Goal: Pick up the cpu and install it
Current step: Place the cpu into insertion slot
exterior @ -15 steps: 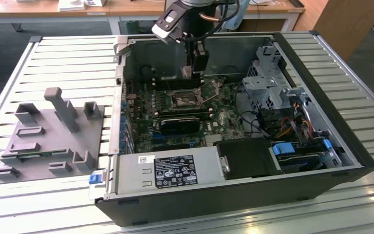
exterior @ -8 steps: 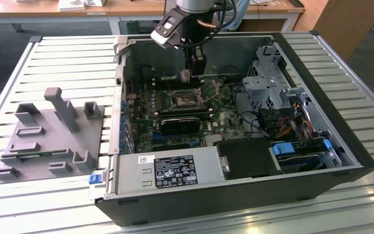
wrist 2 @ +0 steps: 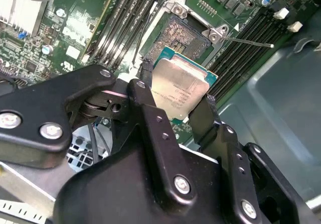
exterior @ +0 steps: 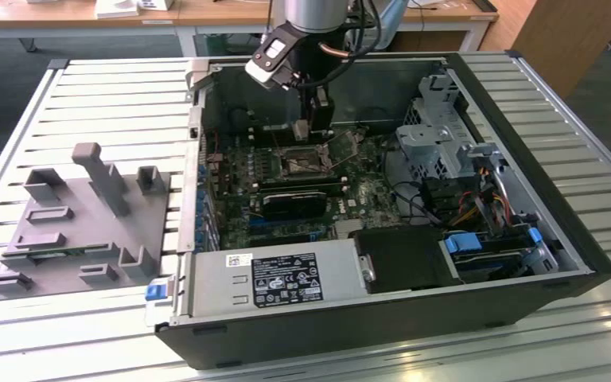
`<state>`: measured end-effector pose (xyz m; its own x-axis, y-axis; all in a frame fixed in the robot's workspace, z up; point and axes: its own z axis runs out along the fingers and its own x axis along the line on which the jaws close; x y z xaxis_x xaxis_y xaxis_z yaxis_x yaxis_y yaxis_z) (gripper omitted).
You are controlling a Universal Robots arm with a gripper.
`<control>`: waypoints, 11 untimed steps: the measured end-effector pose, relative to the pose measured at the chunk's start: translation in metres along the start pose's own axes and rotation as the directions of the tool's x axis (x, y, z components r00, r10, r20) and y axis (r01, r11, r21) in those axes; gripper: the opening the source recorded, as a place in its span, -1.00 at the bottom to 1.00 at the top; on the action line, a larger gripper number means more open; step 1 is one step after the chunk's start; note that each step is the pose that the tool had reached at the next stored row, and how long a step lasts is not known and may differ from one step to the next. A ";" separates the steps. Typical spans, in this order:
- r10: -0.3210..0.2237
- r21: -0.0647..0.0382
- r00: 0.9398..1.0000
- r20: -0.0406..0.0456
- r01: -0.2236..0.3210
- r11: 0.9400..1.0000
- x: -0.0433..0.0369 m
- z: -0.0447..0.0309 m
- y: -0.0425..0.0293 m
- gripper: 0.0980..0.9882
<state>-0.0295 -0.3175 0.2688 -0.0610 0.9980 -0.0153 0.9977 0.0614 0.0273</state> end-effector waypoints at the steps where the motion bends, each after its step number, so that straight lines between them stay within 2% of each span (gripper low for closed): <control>1: 0.000 0.000 1.000 0.000 0.000 1.000 0.0001 0.0018 0.0000 0.00; 11: 0.002 0.000 1.000 0.002 -0.002 1.000 0.0007 0.0161 -0.0004 0.00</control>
<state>-0.0295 -0.3170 0.2526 -0.0593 0.9981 -0.0169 0.9978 0.0597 0.0272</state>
